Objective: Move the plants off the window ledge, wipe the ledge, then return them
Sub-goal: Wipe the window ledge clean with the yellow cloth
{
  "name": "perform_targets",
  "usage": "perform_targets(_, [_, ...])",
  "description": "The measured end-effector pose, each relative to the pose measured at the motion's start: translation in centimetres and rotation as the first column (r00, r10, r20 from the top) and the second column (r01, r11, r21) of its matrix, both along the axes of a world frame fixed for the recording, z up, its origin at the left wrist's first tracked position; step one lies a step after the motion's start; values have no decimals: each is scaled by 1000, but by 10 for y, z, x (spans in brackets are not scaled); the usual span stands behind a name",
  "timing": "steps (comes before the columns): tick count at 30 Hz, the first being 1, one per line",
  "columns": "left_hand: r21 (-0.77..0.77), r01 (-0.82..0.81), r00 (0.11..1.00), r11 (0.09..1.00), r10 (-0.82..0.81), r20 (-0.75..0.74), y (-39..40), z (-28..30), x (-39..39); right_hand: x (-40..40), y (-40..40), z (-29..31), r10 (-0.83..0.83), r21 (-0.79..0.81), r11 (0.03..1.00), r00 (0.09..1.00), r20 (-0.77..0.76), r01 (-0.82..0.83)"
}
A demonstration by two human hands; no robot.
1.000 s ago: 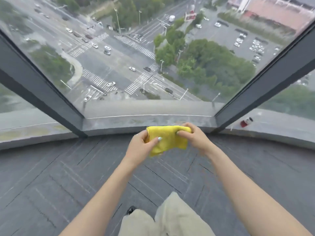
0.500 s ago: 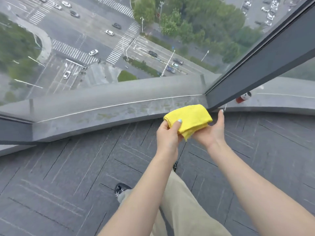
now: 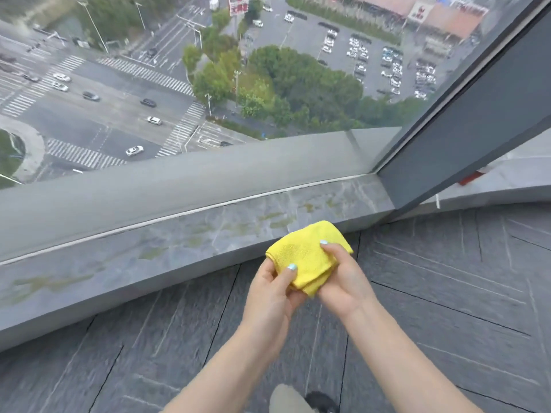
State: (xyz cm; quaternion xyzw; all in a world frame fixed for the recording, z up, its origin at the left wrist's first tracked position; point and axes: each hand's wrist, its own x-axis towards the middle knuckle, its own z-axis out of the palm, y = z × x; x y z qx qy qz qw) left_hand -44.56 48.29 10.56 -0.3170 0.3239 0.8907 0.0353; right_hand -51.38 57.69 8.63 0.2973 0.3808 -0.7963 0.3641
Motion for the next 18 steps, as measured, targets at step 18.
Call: perform_targets(18, [-755,117,693,-645,-491,527,-59,-187,-5,-235,110,-109,641,809,-161,683,-350,566])
